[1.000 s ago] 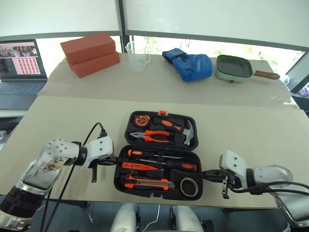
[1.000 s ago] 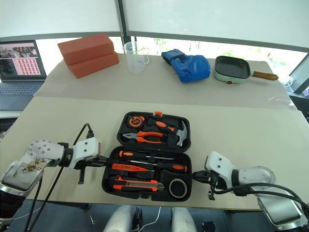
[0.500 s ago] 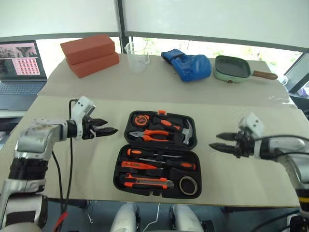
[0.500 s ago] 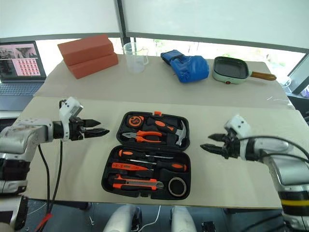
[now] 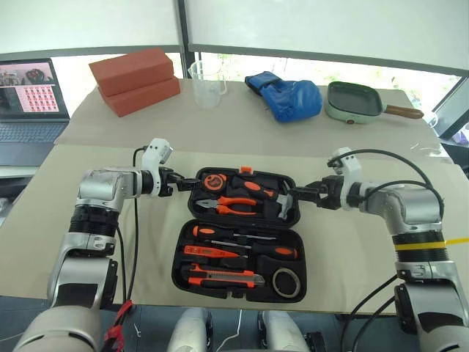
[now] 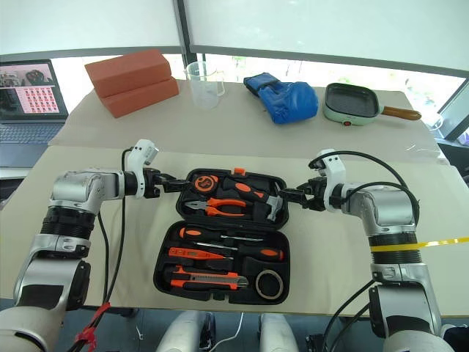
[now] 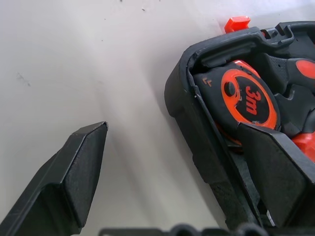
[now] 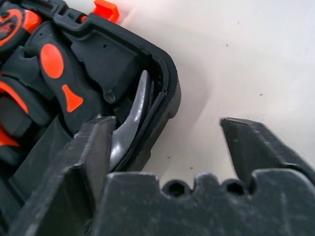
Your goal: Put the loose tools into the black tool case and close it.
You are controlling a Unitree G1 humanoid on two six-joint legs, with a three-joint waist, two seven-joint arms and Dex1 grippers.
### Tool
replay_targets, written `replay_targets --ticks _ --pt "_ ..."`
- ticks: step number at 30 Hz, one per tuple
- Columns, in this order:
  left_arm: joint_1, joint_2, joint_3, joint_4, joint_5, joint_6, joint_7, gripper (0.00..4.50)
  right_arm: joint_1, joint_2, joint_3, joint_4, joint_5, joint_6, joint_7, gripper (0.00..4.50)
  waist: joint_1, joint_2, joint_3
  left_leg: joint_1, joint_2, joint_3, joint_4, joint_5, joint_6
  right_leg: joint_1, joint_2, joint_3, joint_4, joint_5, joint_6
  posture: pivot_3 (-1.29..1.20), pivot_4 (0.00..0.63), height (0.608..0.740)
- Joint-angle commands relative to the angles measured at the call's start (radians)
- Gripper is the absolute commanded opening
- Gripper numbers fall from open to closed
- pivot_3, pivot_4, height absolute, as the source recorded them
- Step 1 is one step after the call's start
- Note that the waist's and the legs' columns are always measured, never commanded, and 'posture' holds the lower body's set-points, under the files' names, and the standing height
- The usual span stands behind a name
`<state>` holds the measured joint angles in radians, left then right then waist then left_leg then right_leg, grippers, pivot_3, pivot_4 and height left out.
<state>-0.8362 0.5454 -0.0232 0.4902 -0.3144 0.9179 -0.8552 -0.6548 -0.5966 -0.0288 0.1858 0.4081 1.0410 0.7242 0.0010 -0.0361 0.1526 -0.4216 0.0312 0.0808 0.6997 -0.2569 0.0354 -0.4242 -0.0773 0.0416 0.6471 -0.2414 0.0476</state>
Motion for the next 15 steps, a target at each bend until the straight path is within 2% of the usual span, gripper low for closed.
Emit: replay_targets --ticks 1,7,9,15 --pt "-0.014 -0.008 -0.007 0.011 0.023 -0.031 0.020 2.98 -0.012 -0.003 0.002 -0.046 0.004 0.016 -0.010 2.46 0.000 0.000 0.000 0.000 0.000 0.000 0.000 0.000 0.000 0.000 0.000 0.000 0.000 0.000 0.000 0.00 0.150 0.738" --pt "0.007 -0.008 -0.017 -0.029 0.017 -0.026 0.004 0.82 -0.002 0.006 0.010 -0.090 0.015 0.026 -0.024 0.42 -0.010 0.000 0.000 0.001 0.000 -0.002 0.000 0.000 0.000 0.000 0.000 0.000 0.000 0.000 0.000 0.00 0.150 0.738" --pt "0.015 -0.004 -0.019 -0.045 0.015 -0.022 0.002 0.13 -0.006 0.014 0.004 -0.102 0.022 0.032 -0.028 0.00 -0.011 0.000 0.000 0.002 0.000 -0.002 0.000 0.000 0.000 0.001 0.000 0.001 0.000 0.000 0.000 0.00 0.150 0.738" --pt "0.043 0.005 0.010 -0.122 -0.023 -0.012 -0.014 0.03 -0.018 0.043 -0.031 -0.144 0.050 0.042 -0.049 0.00 -0.013 0.000 0.000 0.002 0.000 -0.003 0.000 0.000 0.000 0.001 0.000 0.001 0.000 0.000 0.000 0.00 0.150 0.738"
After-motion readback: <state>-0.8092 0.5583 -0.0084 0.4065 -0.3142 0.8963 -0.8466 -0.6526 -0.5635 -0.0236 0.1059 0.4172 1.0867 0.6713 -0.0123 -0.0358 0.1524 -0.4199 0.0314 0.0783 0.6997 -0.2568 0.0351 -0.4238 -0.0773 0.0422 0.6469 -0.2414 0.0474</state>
